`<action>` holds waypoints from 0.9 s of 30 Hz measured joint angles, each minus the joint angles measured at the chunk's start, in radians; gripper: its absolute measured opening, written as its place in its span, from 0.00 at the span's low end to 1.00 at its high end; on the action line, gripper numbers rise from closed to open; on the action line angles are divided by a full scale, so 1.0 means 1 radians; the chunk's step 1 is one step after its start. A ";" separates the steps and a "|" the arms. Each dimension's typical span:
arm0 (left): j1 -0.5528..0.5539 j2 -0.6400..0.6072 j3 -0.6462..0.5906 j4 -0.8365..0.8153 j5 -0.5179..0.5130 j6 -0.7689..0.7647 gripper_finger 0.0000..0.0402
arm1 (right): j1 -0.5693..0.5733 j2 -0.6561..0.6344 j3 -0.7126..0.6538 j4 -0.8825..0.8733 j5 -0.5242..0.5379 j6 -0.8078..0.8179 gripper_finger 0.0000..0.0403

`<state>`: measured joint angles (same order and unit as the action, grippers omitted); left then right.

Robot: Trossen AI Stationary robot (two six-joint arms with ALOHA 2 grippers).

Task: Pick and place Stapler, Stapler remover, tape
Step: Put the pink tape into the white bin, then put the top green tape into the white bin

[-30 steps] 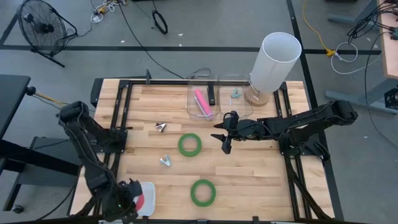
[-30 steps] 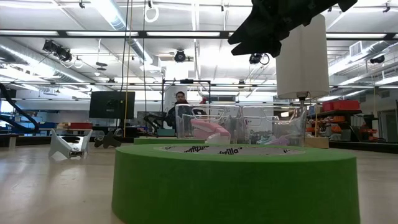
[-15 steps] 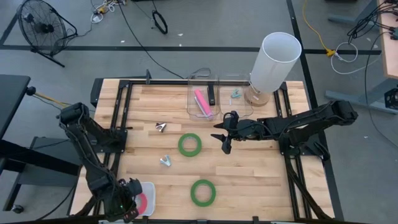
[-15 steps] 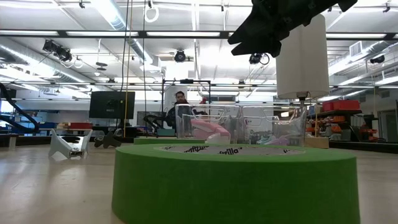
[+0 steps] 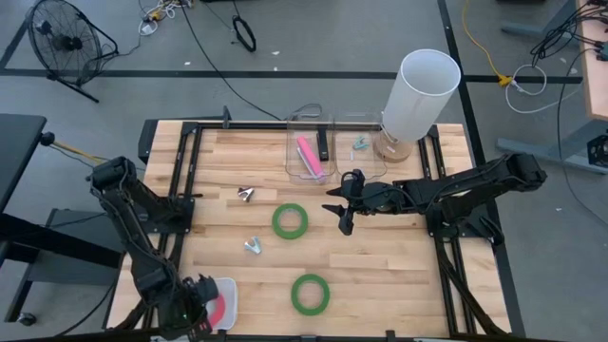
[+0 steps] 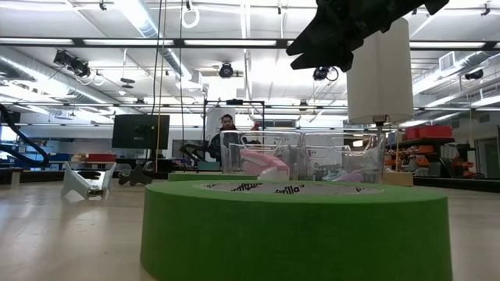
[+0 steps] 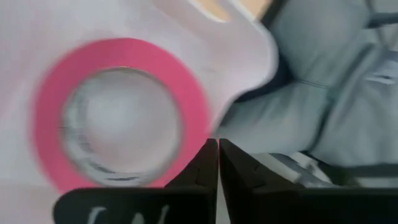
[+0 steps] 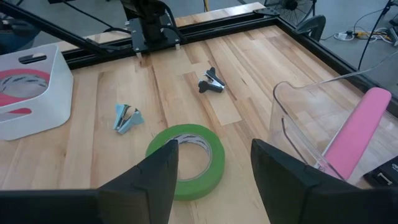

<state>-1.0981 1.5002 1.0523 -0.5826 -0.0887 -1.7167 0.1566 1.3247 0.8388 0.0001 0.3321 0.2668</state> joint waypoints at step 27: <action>-0.027 0.128 -0.001 0.014 0.109 0.026 0.02 | 0.000 0.000 0.000 0.000 -0.010 0.004 0.50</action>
<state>-1.1252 1.6279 1.0515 -0.5681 0.0208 -1.6909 0.1567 1.3247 0.8388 -0.0002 0.3222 0.2710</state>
